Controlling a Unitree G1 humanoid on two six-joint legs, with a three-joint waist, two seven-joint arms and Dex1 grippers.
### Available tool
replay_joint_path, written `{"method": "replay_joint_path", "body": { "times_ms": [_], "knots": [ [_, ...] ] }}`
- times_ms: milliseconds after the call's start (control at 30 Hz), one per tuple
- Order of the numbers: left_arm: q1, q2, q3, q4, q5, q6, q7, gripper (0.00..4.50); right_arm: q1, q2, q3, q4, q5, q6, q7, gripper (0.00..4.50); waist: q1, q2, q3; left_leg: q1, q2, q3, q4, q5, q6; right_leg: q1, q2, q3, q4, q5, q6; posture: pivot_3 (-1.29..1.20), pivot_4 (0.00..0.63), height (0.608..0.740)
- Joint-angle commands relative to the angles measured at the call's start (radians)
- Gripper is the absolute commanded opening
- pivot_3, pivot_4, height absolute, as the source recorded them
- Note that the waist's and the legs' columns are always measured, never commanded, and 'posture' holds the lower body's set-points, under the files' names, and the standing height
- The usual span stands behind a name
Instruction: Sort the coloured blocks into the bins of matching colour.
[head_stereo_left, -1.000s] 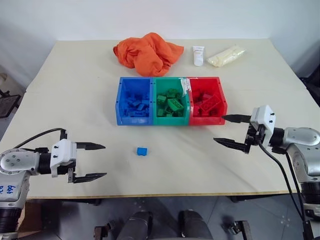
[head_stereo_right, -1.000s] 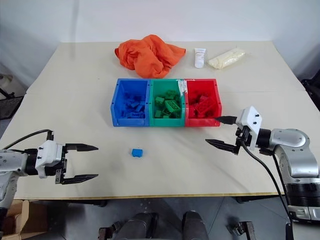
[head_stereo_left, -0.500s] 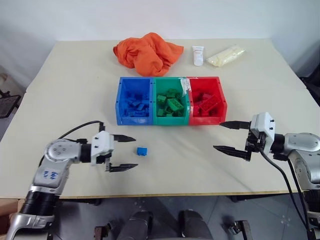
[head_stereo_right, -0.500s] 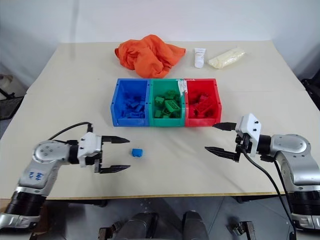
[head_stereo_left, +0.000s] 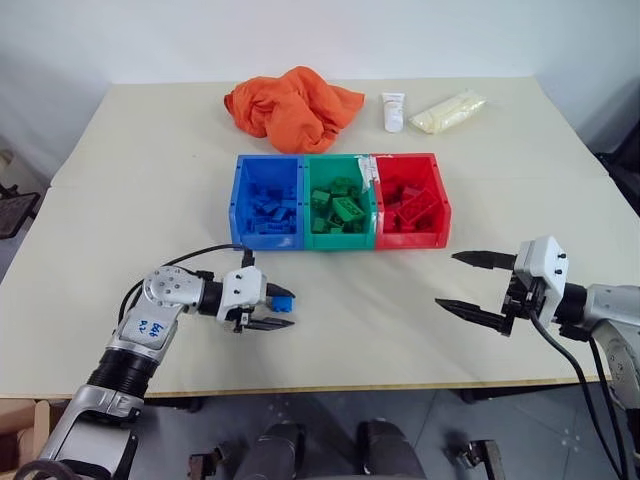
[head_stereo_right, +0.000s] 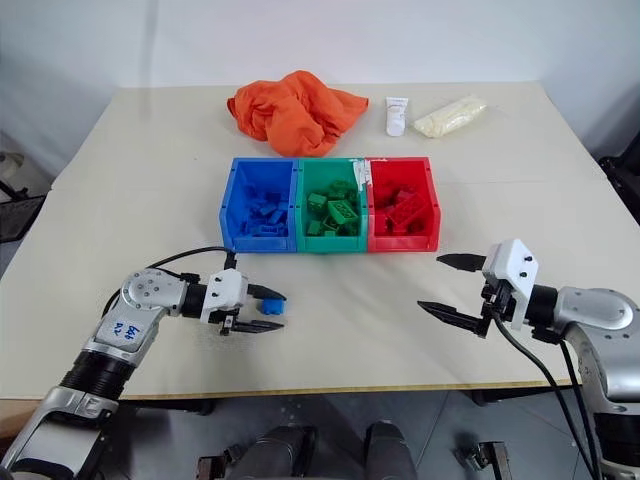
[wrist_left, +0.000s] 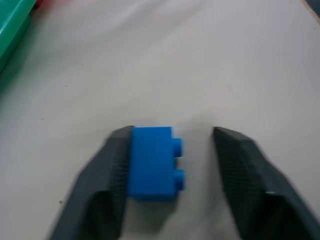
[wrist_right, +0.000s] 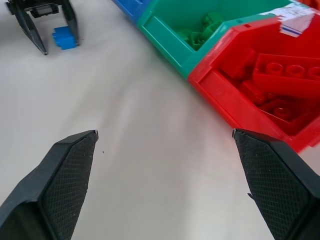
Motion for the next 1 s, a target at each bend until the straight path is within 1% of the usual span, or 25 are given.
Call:
{"method": "replay_joint_path", "body": {
  "times_ms": [33, 67, 167, 267, 400, 500, 600, 700, 767, 800, 900, 1000],
  "knots": [
    [-0.013, 0.016, 0.000, 0.015, 0.021, 0.003, -0.003, 1.06, 0.011, -0.016, -0.036, -0.044, 0.024, 0.005, -0.012, 4.50, 0.000, 0.000, 0.000, 0.000, 0.000, 0.000, 0.000, 0.000, 0.000, 0.000, 0.000, 0.000, 0.000, 0.000, 0.000, 0.00, 0.150, 0.740],
    [-0.012, 0.021, 0.004, 0.013, 0.016, 0.007, -0.009, 0.95, 0.012, -0.017, -0.038, -0.044, 0.023, 0.005, -0.014, 4.50, -0.001, 0.000, 0.000, 0.000, 0.000, 0.000, 0.000, 0.000, 0.000, 0.000, 0.000, 0.000, 0.000, 0.000, 0.000, 0.00, 0.150, 0.740],
    [-0.018, 0.026, 0.030, -0.003, -0.010, 0.025, -0.006, 0.95, 0.013, -0.020, -0.045, -0.046, 0.025, 0.006, -0.018, 4.50, -0.002, 0.000, 0.000, 0.000, 0.000, 0.000, 0.000, 0.000, 0.000, 0.000, 0.000, 0.000, 0.000, 0.000, 0.000, 0.00, 0.150, 0.740],
    [-0.059, 0.020, 0.080, -0.044, -0.031, 0.155, 0.076, 0.95, 0.016, -0.025, -0.055, -0.044, 0.026, 0.005, -0.019, 4.50, -0.001, 0.000, 0.000, 0.000, 0.000, 0.000, 0.000, 0.000, 0.000, 0.000, 0.000, 0.000, 0.000, 0.000, 0.000, 0.00, 0.150, 0.740],
    [-0.179, -0.015, 0.148, -0.027, -0.026, 0.267, 0.228, 0.95, 0.010, -0.024, -0.055, -0.034, 0.023, 0.001, -0.019, 4.50, 0.006, 0.000, 0.000, -0.001, 0.000, -0.001, 0.001, 0.000, 0.000, 0.000, 0.000, 0.000, 0.000, 0.000, 0.000, 0.00, 0.150, 0.740],
    [-0.274, -0.047, 0.169, 0.045, -0.003, 0.279, 0.310, 0.95, -0.007, -0.018, -0.042, -0.022, 0.016, -0.002, -0.022, 4.50, 0.014, 0.000, 0.000, -0.001, -0.001, -0.001, 0.002, 0.000, 0.000, 0.000, 0.000, 0.000, 0.000, 0.000, 0.001, 0.00, 0.150, 0.740],
    [-0.366, -0.081, 0.173, 0.161, 0.017, 0.239, 0.360, 0.95, -0.028, -0.012, -0.028, -0.011, 0.012, -0.005, -0.023, 4.50, 0.017, 0.000, 0.000, -0.001, -0.001, 0.000, 0.002, 0.000, 0.000, 0.000, 0.001, 0.000, 0.000, 0.001, 0.001, 0.00, 0.150, 0.740],
    [-0.455, -0.094, 0.152, 0.316, 0.084, 0.172, 0.424, 0.95, -0.041, -0.009, -0.019, -0.001, 0.006, -0.012, -0.022, 4.50, 0.017, -0.001, 0.000, -0.001, -0.001, 0.000, 0.002, 0.000, 0.000, -0.001, 0.001, -0.001, 0.001, 0.001, 0.001, 0.00, 0.150, 0.740],
    [-0.507, -0.103, 0.156, 0.400, 0.102, 0.133, 0.459, 1.66, -0.045, -0.009, -0.018, 0.000, 0.008, -0.013, -0.024, 4.50, 0.017, -0.001, 0.000, -0.002, -0.001, 0.000, 0.002, 0.000, 0.000, -0.001, 0.001, 0.000, 0.001, 0.001, 0.001, 0.00, 0.150, 0.740],
    [-0.526, -0.108, 0.153, 0.419, 0.101, 0.129, 0.447, 1.88, -0.041, -0.010, -0.022, -0.003, 0.008, -0.014, -0.025, 4.50, 0.017, -0.001, 0.000, -0.002, -0.001, 0.000, 0.002, 0.000, 0.000, -0.002, 0.001, -0.001, 0.001, 0.001, 0.001, 0.00, 0.150, 0.740],
    [-0.544, -0.118, 0.147, 0.438, 0.091, 0.113, 0.409, 2.78, -0.026, -0.010, -0.031, -0.011, 0.010, -0.017, -0.030, 4.50, 0.019, -0.001, 0.000, -0.003, -0.002, 0.000, 0.002, 0.000, 0.000, -0.003, 0.001, -0.001, 0.001, 0.001, 0.002, 0.00, 0.150, 0.740],
    [-0.528, -0.120, 0.151, 0.411, 0.066, 0.099, 0.346, 3.69, -0.016, -0.011, -0.036, -0.015, 0.012, -0.018, -0.032, 4.50, 0.019, -0.001, 0.000, -0.004, -0.002, 0.000, 0.002, 0.000, 0.001, -0.003, 0.001, -0.001, 0.001, 0.001, 0.002, 0.00, 0.150, 0.740]
  ]
}}
